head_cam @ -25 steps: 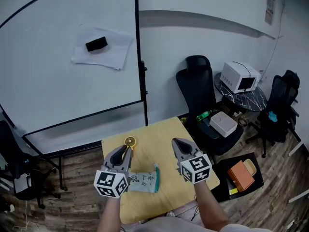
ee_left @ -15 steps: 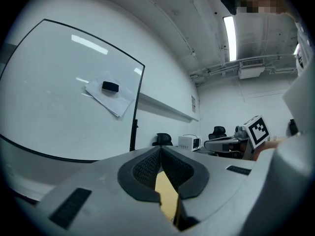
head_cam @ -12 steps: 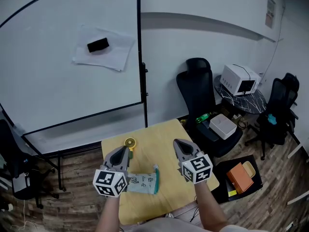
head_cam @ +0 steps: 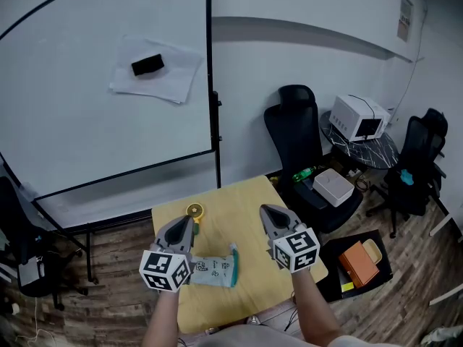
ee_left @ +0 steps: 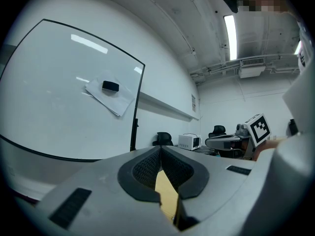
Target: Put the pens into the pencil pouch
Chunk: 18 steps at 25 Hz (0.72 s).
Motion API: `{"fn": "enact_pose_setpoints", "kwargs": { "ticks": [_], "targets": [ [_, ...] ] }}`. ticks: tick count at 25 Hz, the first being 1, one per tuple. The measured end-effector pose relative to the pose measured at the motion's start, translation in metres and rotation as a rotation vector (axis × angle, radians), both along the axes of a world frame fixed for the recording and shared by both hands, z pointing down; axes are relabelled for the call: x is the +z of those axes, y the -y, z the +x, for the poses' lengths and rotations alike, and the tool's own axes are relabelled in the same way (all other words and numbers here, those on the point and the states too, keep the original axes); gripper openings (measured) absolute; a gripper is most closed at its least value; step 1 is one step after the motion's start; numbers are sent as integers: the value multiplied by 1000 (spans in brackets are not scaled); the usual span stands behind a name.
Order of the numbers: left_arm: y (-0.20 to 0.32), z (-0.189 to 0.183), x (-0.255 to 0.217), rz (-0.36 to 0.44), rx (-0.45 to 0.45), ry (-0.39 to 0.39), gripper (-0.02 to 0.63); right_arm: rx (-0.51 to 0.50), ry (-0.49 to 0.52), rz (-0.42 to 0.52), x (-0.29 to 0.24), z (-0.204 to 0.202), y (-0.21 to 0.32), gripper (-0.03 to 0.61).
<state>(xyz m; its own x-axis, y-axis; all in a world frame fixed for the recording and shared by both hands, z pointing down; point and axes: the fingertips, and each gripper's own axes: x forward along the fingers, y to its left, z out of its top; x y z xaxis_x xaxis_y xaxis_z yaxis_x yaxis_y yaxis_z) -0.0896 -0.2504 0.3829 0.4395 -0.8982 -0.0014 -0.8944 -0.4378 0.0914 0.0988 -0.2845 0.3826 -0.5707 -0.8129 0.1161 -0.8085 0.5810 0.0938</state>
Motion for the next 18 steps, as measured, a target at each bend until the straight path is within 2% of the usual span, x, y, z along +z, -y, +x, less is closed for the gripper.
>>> {"fn": "enact_pose_setpoints", "kwargs": {
  "ticks": [18],
  "targets": [
    [-3,4,1,-6,8,16,15,2,13,4,-3,3,-6,2]
  ]
}}
